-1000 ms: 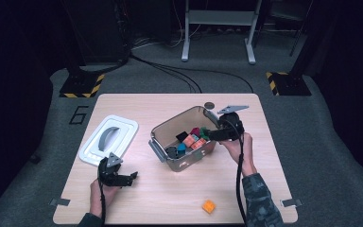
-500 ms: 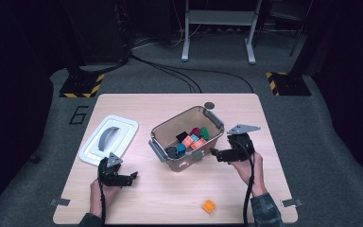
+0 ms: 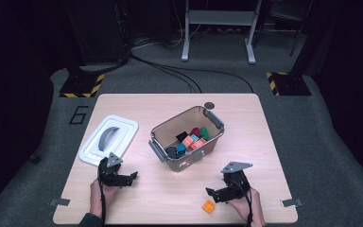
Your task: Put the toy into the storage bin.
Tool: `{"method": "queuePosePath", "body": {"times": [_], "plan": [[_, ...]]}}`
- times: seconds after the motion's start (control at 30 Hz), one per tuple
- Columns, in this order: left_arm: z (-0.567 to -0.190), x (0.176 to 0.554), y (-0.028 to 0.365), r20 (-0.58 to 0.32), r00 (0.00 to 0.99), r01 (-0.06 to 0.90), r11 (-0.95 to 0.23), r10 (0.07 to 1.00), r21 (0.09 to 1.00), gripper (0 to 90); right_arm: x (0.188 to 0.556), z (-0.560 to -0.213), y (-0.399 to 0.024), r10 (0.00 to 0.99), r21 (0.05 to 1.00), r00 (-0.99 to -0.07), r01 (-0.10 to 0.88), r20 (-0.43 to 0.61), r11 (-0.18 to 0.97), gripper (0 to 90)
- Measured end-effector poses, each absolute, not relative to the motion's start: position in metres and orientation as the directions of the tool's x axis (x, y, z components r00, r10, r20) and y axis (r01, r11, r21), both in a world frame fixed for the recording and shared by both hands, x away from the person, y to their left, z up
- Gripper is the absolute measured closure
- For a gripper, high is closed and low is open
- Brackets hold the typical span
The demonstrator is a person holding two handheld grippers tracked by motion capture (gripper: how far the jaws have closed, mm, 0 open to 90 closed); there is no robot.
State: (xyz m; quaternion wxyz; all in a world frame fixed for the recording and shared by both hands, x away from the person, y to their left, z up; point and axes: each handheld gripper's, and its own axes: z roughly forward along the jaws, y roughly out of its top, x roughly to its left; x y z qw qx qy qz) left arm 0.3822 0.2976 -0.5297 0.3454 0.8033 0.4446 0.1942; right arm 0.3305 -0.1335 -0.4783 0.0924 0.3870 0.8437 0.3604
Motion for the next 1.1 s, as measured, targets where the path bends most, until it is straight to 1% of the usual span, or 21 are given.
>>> {"method": "queuePosePath", "body": {"times": [0.17, 0.33, 0.4, 0.6, 0.67, 0.87, 1.1], "plan": [[-0.530, 0.382, 0.297, 0.000, 0.523, 0.581, -0.357, 0.852, 0.732, 6.9, 0.311, -0.489, -0.122, 0.680, 0.664, -0.723, 0.567, 0.119, 0.487, 8.6], [-0.530, 0.382, 0.297, -0.001, 0.522, 0.580, -0.354, 0.853, 0.734, 7.1, 0.300, -0.498, -0.118, 0.664, 0.649, -0.738, 0.566, 0.123, 0.509, 14.6], [-0.530, 0.382, 0.297, 0.000, 0.522, 0.579, -0.354, 0.853, 0.734, 7.1, 0.298, -0.502, -0.117, 0.662, 0.629, -0.740, 0.572, 0.120, 0.526, 19.8], [-0.530, 0.382, 0.297, -0.001, 0.521, 0.579, -0.354, 0.853, 0.734, 7.1, 0.293, -0.508, -0.119, 0.671, 0.618, -0.732, 0.582, 0.115, 0.529, 37.1], [-0.530, 0.382, 0.297, -0.001, 0.521, 0.580, -0.353, 0.853, 0.734, 7.1, 0.292, -0.508, -0.120, 0.667, 0.612, -0.736, 0.583, 0.118, 0.535, 40.1], [-0.530, 0.382, 0.297, -0.003, 0.520, 0.580, -0.351, 0.854, 0.735, 7.1, 0.296, -0.508, -0.124, 0.681, 0.613, -0.728, 0.575, 0.082, 0.542, 56.6], [-0.530, 0.382, 0.297, -0.003, 0.520, 0.580, -0.351, 0.854, 0.735, 7.1, 0.306, -0.506, -0.129, 0.705, 0.629, -0.706, 0.581, 0.074, 0.516, 58.5]]}}
